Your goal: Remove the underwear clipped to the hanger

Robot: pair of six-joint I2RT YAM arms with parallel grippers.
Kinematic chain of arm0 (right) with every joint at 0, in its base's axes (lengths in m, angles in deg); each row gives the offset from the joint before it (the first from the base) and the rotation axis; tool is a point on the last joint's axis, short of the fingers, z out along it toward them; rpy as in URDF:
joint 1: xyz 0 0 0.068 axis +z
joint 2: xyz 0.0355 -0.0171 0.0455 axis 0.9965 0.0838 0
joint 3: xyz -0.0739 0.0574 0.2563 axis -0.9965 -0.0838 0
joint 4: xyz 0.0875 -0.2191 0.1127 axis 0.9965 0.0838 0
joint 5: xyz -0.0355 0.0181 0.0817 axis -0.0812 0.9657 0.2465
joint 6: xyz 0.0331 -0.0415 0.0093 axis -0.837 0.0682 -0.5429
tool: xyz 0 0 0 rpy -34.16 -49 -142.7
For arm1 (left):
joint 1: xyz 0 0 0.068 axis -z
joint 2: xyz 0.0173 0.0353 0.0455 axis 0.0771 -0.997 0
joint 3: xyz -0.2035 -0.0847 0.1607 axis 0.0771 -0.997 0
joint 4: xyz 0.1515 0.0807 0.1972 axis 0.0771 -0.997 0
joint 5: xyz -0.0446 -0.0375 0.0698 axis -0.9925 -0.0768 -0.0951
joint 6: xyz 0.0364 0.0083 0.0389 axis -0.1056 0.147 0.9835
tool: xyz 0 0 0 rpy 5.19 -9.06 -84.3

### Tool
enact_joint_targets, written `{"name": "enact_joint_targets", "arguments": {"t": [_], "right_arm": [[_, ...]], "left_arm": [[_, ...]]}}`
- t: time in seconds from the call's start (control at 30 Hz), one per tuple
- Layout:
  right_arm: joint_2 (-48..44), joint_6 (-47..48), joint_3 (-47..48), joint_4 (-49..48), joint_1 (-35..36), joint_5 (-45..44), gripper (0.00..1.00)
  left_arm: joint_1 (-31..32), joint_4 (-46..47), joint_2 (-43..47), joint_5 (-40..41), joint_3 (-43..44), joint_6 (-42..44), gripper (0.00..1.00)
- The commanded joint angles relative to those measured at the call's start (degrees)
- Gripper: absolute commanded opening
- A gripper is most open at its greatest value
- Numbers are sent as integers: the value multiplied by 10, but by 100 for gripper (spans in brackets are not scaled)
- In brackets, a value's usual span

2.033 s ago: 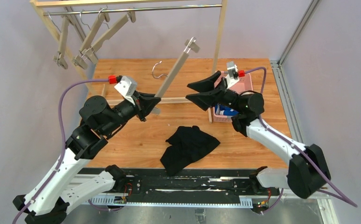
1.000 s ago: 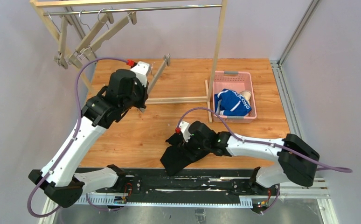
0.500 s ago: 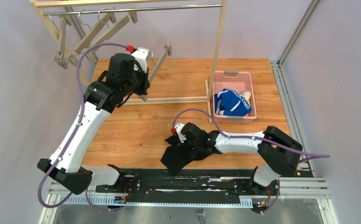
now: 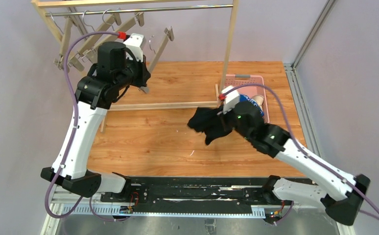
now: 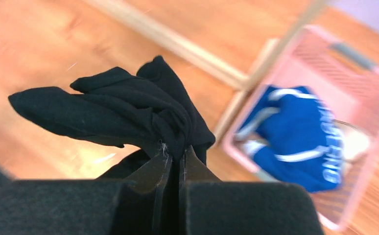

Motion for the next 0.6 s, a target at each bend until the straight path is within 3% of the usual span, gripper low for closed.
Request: {"name": "enact_joint_targets", "arguments": {"t": [0.0,0.23,0.57], "right_arm": [[-53,63,30,40,-109,-54,1],[-25,78,87,-3,-273,29,1],[86,36,143,-74,-401,128,1]], "left_arm": [[-4,-2,-4,-23,26,12,0],[-5,-9,-13,-21,52,14,0],[-5,-17,-29,-28,65,31,0]]}}
